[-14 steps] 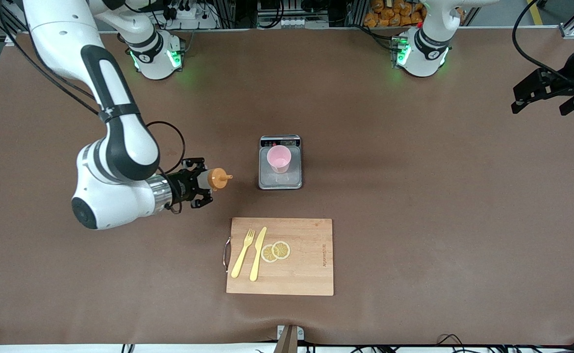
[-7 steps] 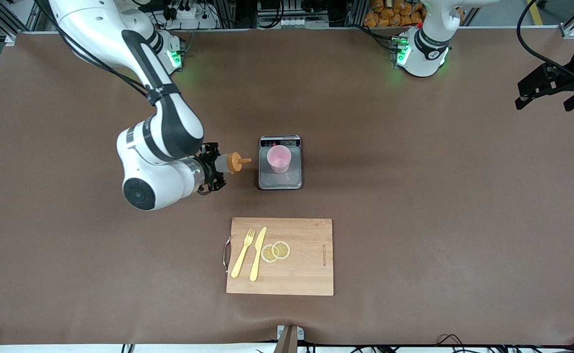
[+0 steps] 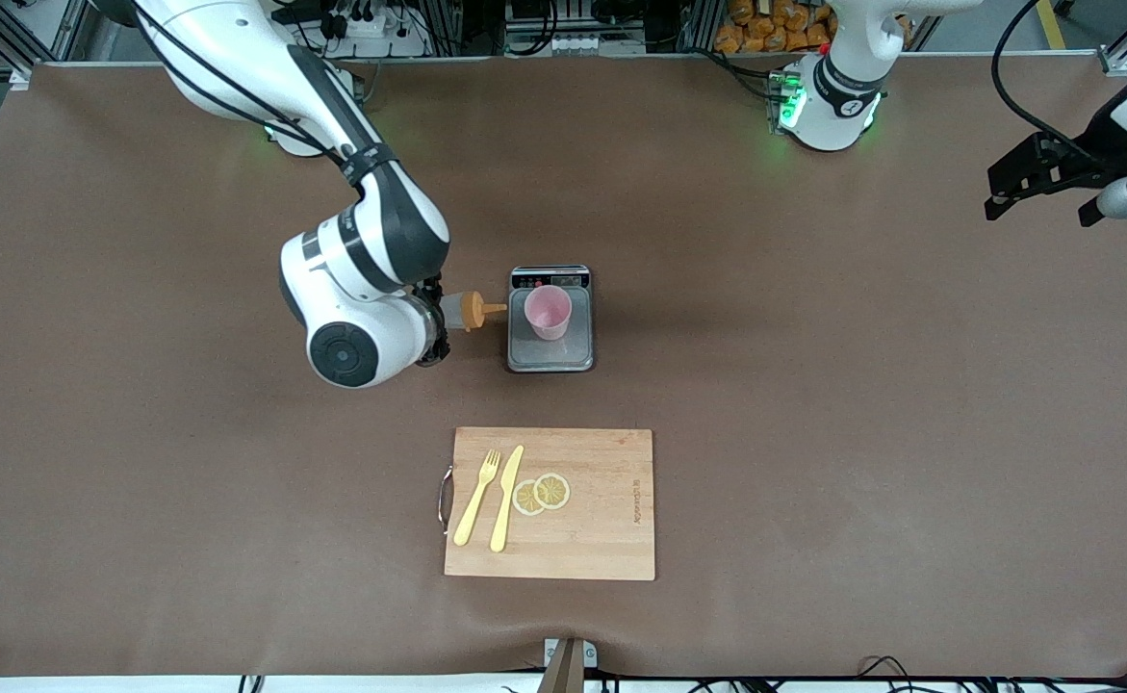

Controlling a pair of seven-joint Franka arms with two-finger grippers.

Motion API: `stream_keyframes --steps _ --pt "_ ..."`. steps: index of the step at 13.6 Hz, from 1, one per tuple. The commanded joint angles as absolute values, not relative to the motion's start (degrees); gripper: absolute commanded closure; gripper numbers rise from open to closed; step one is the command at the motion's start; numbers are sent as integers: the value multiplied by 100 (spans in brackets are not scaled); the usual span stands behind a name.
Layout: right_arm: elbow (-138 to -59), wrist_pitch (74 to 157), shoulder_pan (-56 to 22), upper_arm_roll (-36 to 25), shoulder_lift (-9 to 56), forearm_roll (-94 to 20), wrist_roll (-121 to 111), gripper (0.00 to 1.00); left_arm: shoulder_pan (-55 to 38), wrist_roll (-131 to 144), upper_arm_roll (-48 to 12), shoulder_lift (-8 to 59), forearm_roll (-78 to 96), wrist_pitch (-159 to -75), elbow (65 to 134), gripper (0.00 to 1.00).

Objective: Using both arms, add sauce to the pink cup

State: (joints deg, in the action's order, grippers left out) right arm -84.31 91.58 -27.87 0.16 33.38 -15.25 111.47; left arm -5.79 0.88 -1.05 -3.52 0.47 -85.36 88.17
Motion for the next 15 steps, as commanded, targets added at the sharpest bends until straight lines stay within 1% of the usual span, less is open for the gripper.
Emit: stream_keyframes --steps 1,2,5,8,12,15 --pt "-8552 9106 -3014 -9 3190 -1135 11626 99 -580 -52 -368 -334 -43 -8490 8780 0" --pt "-8534 9105 -3058 -9 3208 -1116 11732 99 -563 -88 -456 -334 -114 -8464 8780 0" --pt "-8517 9105 -3050 -18 3217 -994 11899 99 -554 -132 -475 -334 -123 -8438 8789 0" --pt "-8429 9097 -3409 -9 3445 -283 12505 100 -519 -141 -475 -334 -114 -8438 8815 0" --pt "-8350 9114 -3419 0 3507 -316 12516 100 -492 -141 -466 -334 -114 -8438 8833 0" --pt "-8218 9149 -3419 0 3542 -589 12727 100 -457 -149 -466 -343 -114 -8420 8842 0"
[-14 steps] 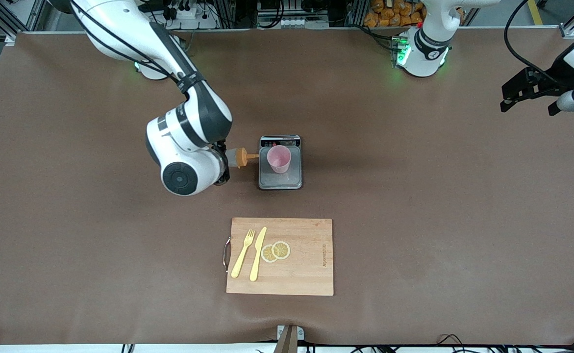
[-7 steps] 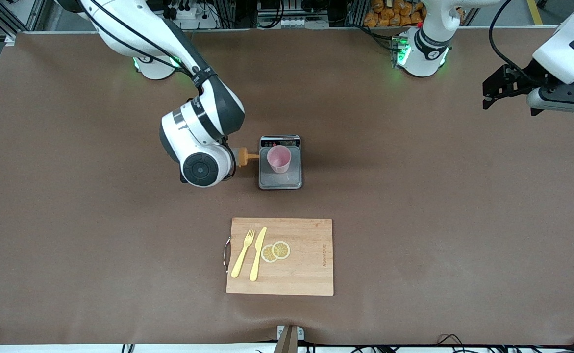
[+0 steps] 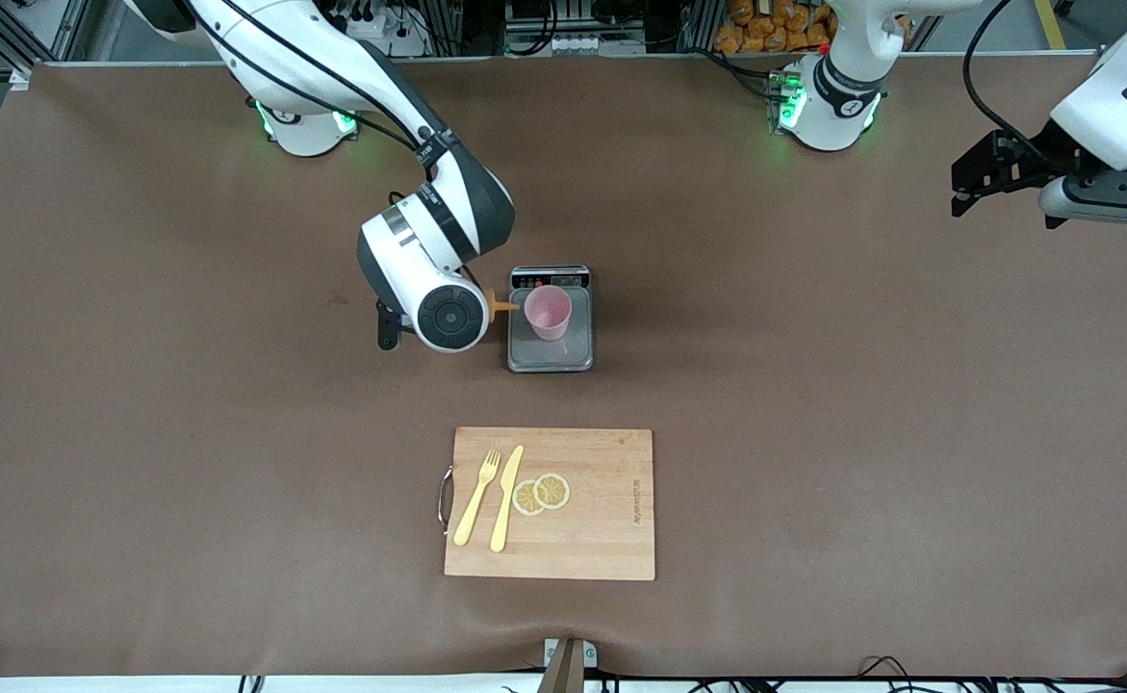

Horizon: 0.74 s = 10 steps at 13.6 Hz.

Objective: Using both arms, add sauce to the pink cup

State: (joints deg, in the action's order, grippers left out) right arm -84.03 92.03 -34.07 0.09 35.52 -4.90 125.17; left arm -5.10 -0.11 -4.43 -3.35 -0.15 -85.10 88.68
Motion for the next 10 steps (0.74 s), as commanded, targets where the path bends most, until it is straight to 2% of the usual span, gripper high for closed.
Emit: stream_keyframes --steps 1,6,10 --pt "-8209 9149 -3410 0 3559 -589 12718 100 -457 -149 -466 -343 -114 -8420 8842 0" --pt "-8183 9132 -3201 9 3507 -668 12490 100 -457 -149 -466 -343 -114 -8420 8842 0" --pt "-8165 9149 -2858 26 3445 -1194 11937 100 -457 -149 -466 -352 -114 -8376 8851 0"
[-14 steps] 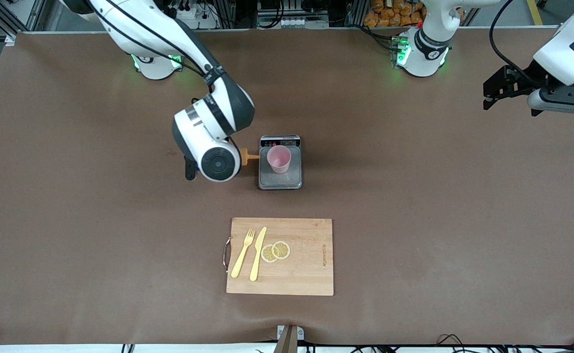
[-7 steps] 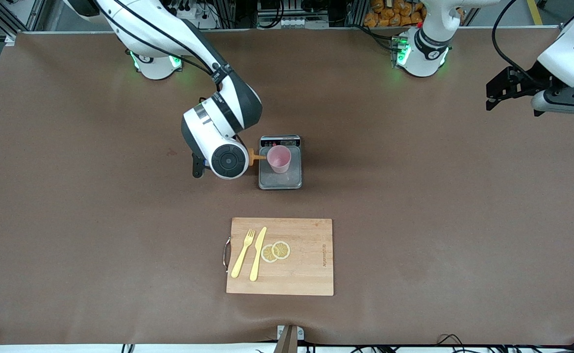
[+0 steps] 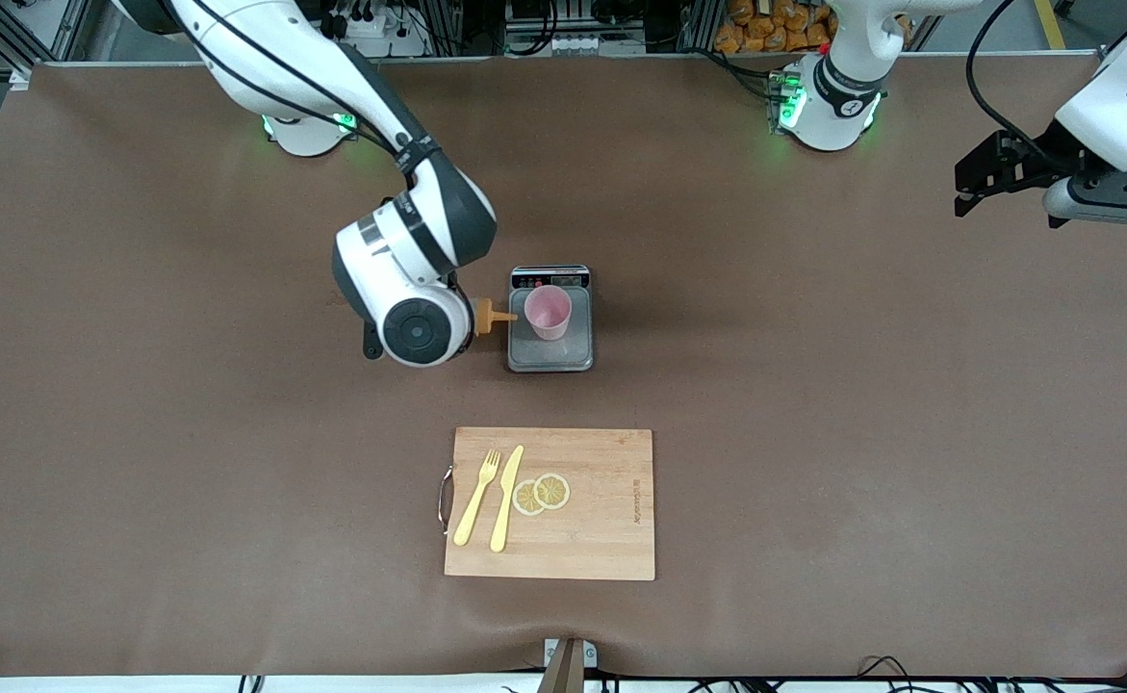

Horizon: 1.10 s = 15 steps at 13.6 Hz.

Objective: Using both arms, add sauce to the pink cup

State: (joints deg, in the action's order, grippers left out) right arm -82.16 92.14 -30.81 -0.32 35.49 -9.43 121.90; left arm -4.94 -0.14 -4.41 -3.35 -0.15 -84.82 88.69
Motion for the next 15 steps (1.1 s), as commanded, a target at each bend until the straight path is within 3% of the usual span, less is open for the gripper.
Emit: stream_keyframes --steps 1,8,15 --pt "-8174 9167 -2709 18 3367 -1456 11631 100 -457 -149 -466 -352 -114 -8376 8842 0" --pt "-8262 8851 -1795 17 3191 -2398 10083 100 -466 -132 -466 -343 -106 -8376 8807 0" --pt "-8306 7763 -266 9 3146 -3462 7984 100 -431 -149 -422 -351 -44 -8411 8763 0"
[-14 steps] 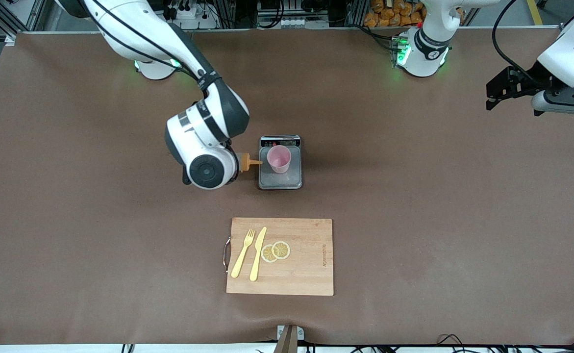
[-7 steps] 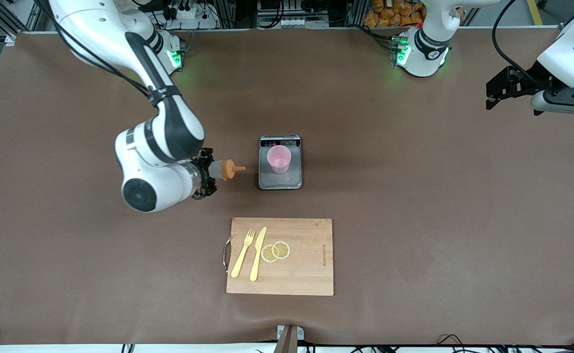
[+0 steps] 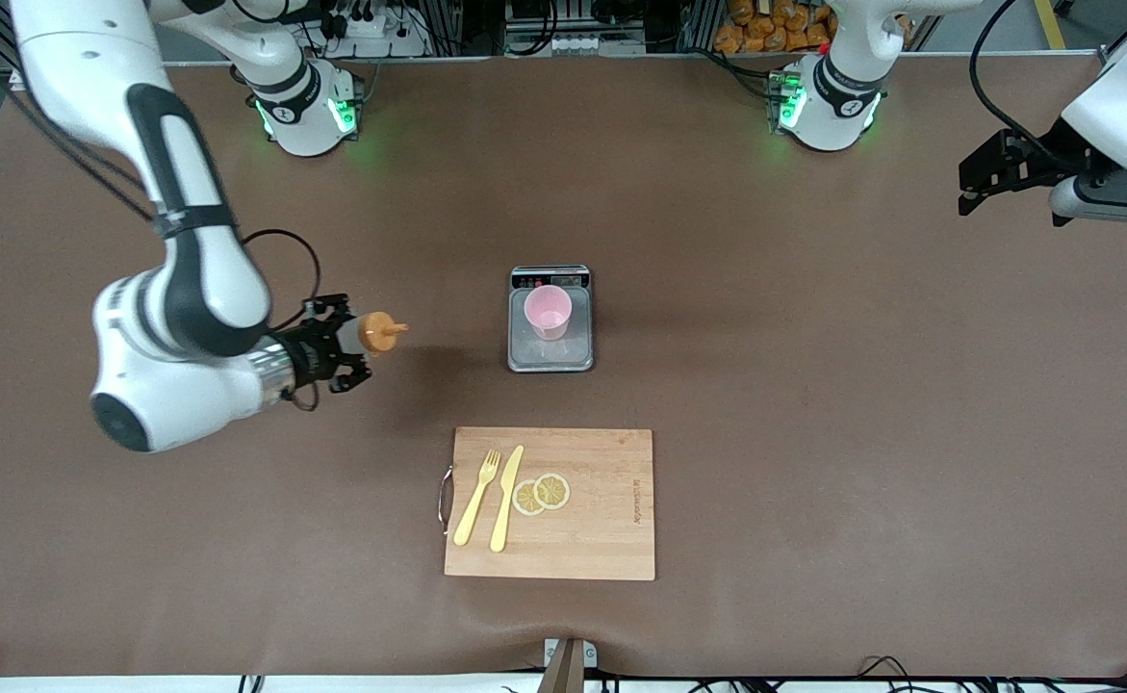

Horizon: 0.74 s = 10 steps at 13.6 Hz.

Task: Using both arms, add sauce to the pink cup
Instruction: 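Move the bottle back with the right gripper and turn it upright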

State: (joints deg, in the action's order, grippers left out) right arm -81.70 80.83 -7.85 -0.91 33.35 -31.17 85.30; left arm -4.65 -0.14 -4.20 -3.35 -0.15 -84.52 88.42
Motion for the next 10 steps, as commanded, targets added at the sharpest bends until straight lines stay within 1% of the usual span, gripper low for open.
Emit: stream_keyframes --steps 1,5,10 --pt "-8332 7587 32 9 3181 -3611 7615 100 -431 -149 -422 -343 -53 -8411 8763 0" --pt "-8464 7068 982 0 3383 -4059 6244 100 -431 -149 -422 -343 -44 -8402 8763 0" --pt "-8604 6654 2002 0 4199 -4394 4521 100 -439 -149 -431 -343 -44 -8402 8763 0"
